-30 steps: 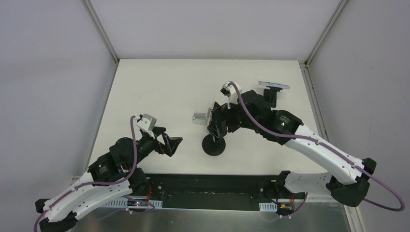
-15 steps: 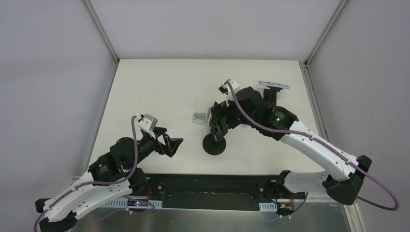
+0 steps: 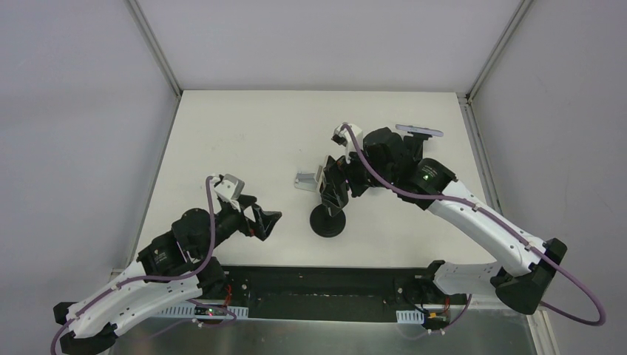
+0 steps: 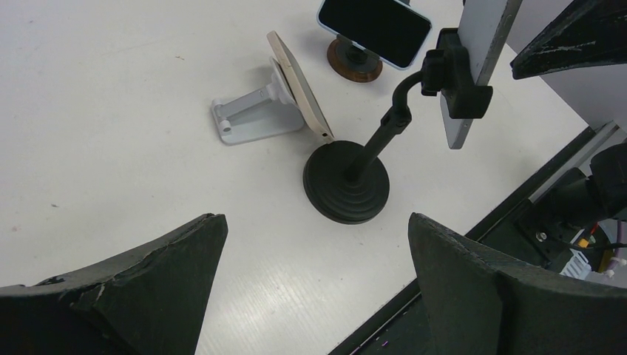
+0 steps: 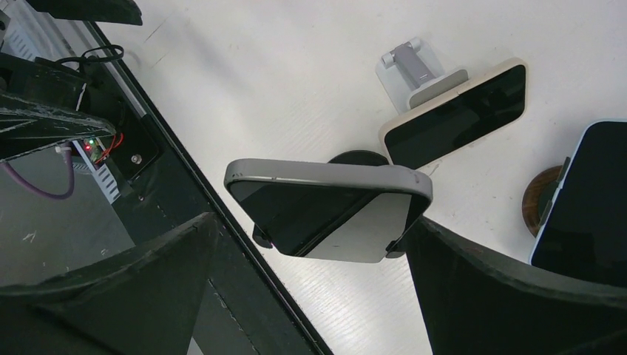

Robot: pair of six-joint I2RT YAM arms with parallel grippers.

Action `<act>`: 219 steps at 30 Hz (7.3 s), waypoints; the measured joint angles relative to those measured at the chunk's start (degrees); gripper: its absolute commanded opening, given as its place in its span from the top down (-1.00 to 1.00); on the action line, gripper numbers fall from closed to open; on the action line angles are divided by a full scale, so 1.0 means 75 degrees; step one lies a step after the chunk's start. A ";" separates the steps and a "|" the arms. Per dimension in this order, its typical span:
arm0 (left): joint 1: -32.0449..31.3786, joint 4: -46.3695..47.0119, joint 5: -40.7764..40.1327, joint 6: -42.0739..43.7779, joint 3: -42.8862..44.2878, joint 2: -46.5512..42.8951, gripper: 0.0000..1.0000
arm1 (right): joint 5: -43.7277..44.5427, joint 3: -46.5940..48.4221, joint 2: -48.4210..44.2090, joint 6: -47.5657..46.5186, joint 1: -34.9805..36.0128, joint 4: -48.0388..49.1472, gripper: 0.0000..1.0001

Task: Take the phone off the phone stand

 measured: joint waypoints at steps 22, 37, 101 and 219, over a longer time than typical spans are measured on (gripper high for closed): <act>0.0000 -0.0003 0.0178 0.0003 0.0154 0.0271 -0.98 | -0.0711 -0.0047 0.0519 -0.0178 -0.0408 0.0562 -0.97; 0.0000 0.0437 0.0402 0.0122 0.0501 0.1300 -0.98 | -0.0391 -0.0659 0.0423 0.0143 -0.0408 0.1218 -0.85; 0.0551 0.8967 0.4080 0.0638 -0.1172 0.5907 -0.72 | -0.0283 -0.1300 -0.0227 0.0836 -0.0236 0.2063 0.91; 0.1017 0.8504 0.6391 0.0370 -0.1460 0.5281 -0.22 | -0.1580 -0.3366 -0.1332 -0.0393 -0.0082 0.4674 1.00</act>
